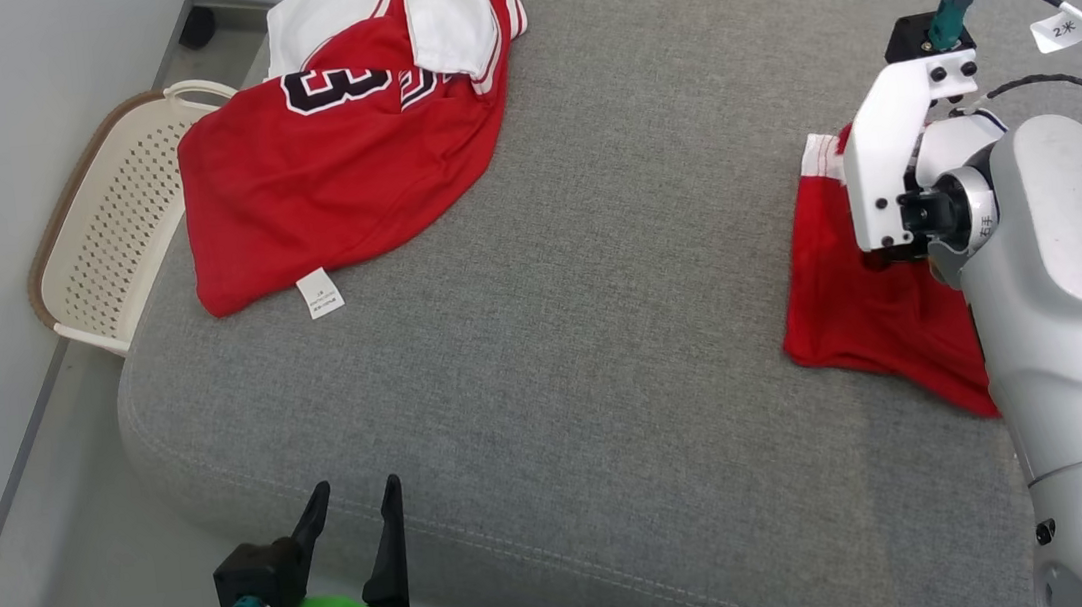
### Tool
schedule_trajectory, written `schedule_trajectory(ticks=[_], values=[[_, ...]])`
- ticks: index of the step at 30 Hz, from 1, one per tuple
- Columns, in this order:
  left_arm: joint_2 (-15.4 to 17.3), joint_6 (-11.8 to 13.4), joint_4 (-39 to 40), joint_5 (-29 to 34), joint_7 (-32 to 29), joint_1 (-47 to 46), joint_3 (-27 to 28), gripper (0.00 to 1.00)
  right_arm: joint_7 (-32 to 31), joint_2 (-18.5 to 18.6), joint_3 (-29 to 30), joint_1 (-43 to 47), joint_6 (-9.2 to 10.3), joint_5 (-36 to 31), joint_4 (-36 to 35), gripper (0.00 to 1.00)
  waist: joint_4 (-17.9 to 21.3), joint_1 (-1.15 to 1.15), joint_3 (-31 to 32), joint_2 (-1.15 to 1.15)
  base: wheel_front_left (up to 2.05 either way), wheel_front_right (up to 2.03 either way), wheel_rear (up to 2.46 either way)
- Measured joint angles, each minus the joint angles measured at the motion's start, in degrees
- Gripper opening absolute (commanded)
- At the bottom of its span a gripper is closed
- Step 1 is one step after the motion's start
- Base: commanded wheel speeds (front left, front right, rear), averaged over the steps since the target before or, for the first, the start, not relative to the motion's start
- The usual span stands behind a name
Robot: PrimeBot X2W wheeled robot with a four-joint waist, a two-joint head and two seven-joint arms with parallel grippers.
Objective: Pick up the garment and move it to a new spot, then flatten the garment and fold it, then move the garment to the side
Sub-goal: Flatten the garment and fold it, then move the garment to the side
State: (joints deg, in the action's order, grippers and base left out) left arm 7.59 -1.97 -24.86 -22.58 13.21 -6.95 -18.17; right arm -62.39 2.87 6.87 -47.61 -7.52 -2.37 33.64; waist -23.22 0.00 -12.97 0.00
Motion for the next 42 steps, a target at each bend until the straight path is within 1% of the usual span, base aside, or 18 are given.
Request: schedule_trajectory(ticks=[3,4,6,11,14,17,20,23,29,36,42], values=[[0.03,0.03,-0.19,-0.08,0.03,0.04,-0.1,1.0,1.2,0.0,-1.51,-0.6,0.0,3.13,1.3,1.0,0.11,0.0,0.39,0.0,0.0,0.0,0.0],[0.16,0.05,-0.26,-0.16,0.03,0.17,-0.13,1.0,2.23,-0.08,-2.25,-0.94,0.0,5.82,1.86,1.0,0.26,0.0,0.76,0.0,0.0,0.0,0.0],[0.4,0.2,-0.3,-0.26,0.03,0.26,-0.11,1.0,3.77,-0.08,-2.87,-1.44,0.0,8.48,2.2,1.0,0.48,0.0,1.18,0.0,0.0,0.0,0.0],[0.82,0.46,-0.12,-0.58,0.02,0.49,-0.04,1.0,8.08,-0.07,-2.82,-3.64,0.01,11.83,2.63,1.0,1.47,0.0,2.22,0.0,0.0,0.0,0.0],[1.23,0.67,0.3,-0.96,-0.02,0.7,0.19,1.0,8.62,-0.09,-2.36,-3.68,0.0,11.37,3.25,1.0,2.37,0.0,2.74,0.0,0.0,0.0,0.0],[1.69,1.05,0.74,-1.07,-0.07,1.1,0.44,1.0,8.99,-0.04,-0.8,-3.59,0.0,9.01,3.53,1.0,3.43,0.0,3.23,0.0,0.0,0.0,0.0],[1.83,1.48,1.65,-1.09,-0.3,1.21,0.41,1.0,9.55,0.82,1.27,-2.98,0.0,6.58,3.26,1.0,4.58,0.0,3.73,0.0,0.0,0.0,0.0],[2.0,1.74,2.34,-1.24,-0.54,1.6,0.4,1.0,10.12,1.92,3.93,-1.92,0.01,4.54,2.15,1.0,5.69,0.0,4.12,0.0,0.0,0.0,0.0],[2.42,2.04,3.22,-1.68,-0.73,1.72,0.54,1.0,10.57,1.94,8.08,1.76,0.01,2.04,-1.31,1.0,7.82,0.0,4.17,0.0,0.0,0.0,0.0],[2.64,2.47,4.23,-1.92,-1.03,1.57,0.44,1.0,11.16,0.46,12.76,5.68,0.01,1.89,-4.76,1.0,9.2,0.0,2.33,0.0,0.0,0.0,0.0],[2.74,2.47,4.28,-1.99,-1.03,0.64,0.25,1.0,11.79,0.09,15.01,6.82,0.01,3.89,-4.71,1.0,9.65,0.0,0.68,0.0,0.0,0.0,0.0]])
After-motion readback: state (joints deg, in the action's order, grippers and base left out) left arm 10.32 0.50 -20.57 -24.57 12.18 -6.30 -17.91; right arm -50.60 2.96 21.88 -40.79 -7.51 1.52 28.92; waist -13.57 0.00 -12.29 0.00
